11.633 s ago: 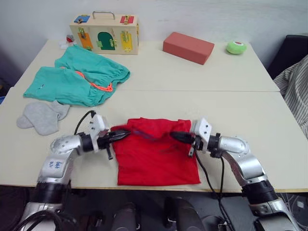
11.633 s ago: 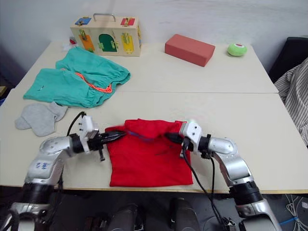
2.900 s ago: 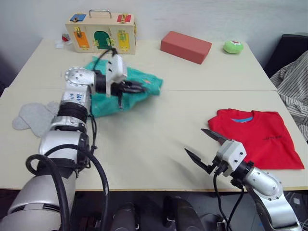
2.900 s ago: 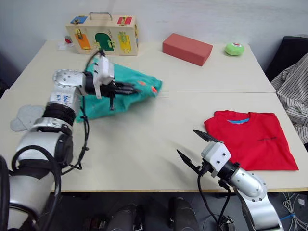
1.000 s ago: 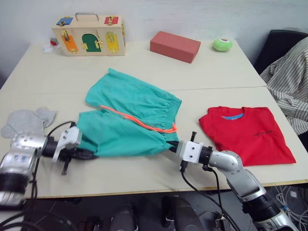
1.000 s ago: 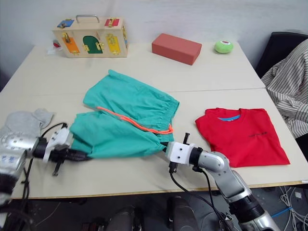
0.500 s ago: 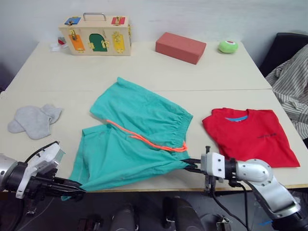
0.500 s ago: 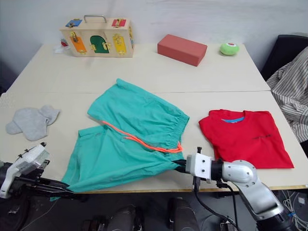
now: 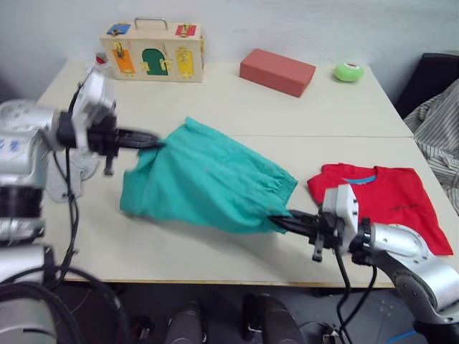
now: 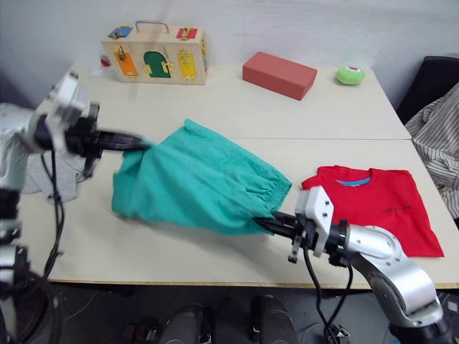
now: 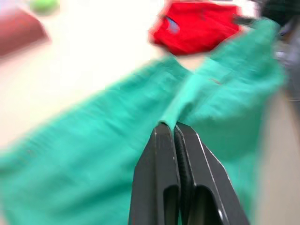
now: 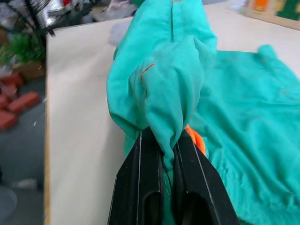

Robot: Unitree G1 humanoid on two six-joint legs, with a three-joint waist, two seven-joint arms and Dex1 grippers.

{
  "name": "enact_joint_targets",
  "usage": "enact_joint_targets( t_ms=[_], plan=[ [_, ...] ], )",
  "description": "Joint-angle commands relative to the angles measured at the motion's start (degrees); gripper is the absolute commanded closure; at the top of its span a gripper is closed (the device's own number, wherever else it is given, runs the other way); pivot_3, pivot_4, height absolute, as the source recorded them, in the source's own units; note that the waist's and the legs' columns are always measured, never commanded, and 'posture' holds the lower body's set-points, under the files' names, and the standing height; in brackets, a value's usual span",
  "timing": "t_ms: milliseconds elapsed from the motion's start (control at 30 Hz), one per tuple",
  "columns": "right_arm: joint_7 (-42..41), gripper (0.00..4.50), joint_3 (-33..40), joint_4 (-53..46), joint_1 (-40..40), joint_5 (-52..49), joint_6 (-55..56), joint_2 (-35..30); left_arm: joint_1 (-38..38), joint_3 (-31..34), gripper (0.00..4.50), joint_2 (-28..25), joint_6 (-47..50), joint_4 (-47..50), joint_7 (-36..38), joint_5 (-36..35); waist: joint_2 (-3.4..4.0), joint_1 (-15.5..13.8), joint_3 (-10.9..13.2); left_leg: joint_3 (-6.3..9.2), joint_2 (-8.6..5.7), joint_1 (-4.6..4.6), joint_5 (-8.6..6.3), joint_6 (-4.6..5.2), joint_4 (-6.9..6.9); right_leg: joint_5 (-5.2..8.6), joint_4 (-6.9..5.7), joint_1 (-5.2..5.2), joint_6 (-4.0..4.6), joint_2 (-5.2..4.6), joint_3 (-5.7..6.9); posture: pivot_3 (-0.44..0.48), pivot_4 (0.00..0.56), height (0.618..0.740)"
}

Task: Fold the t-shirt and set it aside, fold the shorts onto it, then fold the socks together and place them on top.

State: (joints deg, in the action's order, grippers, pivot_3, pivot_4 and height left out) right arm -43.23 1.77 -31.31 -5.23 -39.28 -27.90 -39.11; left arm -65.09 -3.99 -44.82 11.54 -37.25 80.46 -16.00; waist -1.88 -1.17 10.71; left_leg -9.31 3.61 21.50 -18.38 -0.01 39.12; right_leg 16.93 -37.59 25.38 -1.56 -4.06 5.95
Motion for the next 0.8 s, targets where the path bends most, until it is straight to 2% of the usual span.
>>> enact_joint_targets(
  t_ms=[33, 133, 267, 500, 667, 800],
  plan=[
    [6.29, 4.5, 0.49, 2.37, -2.61, 1.41, -3.78, 2.28, -10.16, -3.01, 4.46, 4.45, -15.08, -17.54, -6.5, 9.28, 0.0, 0.32, 0.0, -0.06, -0.01, 0.02, -0.03, 0.05, 0.0, -0.01, 0.06, 0.02, -0.02, -0.01, -0.03, 0.0, 0.15, 0.74],
    [11.93, 4.5, -0.61, 6.91, -6.41, 4.09, -6.22, 6.05, -15.57, -5.27, 4.46, 8.93, -22.89, -28.47, -14.99, 15.5, -0.05, 1.19, 0.01, -0.19, 0.03, 0.05, -0.11, 0.15, -0.04, -0.02, 0.16, 0.07, -0.07, -0.1, -0.01, 0.0, 0.15, 0.74],
    [17.42, 4.5, -2.14, 13.01, -10.86, 10.52, -5.63, 10.16, -18.24, -6.94, 4.46, 13.32, -26.47, -36.03, -26.94, 21.82, -0.06, 1.57, 0.07, -0.27, 0.11, 0.07, -0.11, 0.15, -0.07, -0.02, 0.14, 0.18, -0.09, -0.25, 0.02, 0.0, 0.15, 0.74],
    [20.78, 4.5, -5.74, 22.39, -15.63, 20.26, -0.63, 14.76, -15.81, -6.44, 4.46, 16.61, -27.28, -39.56, -39.96, 27.17, -0.09, 2.11, 0.1, -0.34, 0.17, 0.05, -0.1, 0.12, -0.04, -0.01, 0.01, 0.23, -0.1, -0.25, 0.0, 0.0, 0.15, 0.74],
    [22.36, 4.5, -5.64, 23.73, -15.09, 23.43, 1.36, 17.34, -13.08, -3.59, 4.46, 18.42, -29.28, -40.08, -47.3, 27.22, -0.09, 2.33, 0.1, -0.35, 0.14, 0.04, -0.06, 0.16, -0.01, -0.02, -0.09, 0.23, -0.11, -0.35, -0.03, 0.0, 0.15, 0.74],
    [23.34, 4.5, -3.6, 23.71, -14.77, 22.89, 2.78, 20.26, -11.41, -1.53, 4.46, 18.57, -27.12, -40.41, -50.12, 26.95, -0.1, 2.82, 0.1, -0.36, 0.13, 0.03, -0.05, 0.15, -0.01, -0.02, -0.12, 0.23, -0.11, -0.35, -0.01, 0.0, 0.15, 0.74]
  ],
)
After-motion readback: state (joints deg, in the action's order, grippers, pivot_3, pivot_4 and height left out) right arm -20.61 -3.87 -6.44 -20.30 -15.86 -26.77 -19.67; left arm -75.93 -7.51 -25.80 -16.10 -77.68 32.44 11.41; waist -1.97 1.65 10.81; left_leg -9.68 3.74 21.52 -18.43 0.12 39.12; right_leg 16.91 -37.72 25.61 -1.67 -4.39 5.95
